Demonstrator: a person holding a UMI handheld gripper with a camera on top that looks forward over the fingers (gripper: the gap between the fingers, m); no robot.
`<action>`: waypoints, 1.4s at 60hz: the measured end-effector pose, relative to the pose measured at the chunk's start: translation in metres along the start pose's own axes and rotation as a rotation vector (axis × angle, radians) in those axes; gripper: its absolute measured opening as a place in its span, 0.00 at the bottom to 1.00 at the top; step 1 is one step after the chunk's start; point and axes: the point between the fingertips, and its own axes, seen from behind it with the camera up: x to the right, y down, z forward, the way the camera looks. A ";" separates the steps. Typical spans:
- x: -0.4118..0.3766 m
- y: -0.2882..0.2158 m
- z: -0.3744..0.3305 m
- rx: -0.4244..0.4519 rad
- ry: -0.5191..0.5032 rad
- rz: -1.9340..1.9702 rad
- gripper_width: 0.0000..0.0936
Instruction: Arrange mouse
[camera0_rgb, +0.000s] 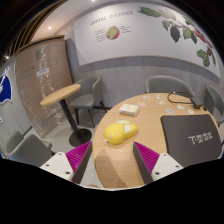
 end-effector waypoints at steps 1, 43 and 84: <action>-0.001 -0.001 0.002 -0.001 -0.002 0.003 0.91; 0.007 -0.059 0.041 0.010 0.026 -0.117 0.40; 0.276 0.001 -0.067 -0.057 0.234 0.128 0.47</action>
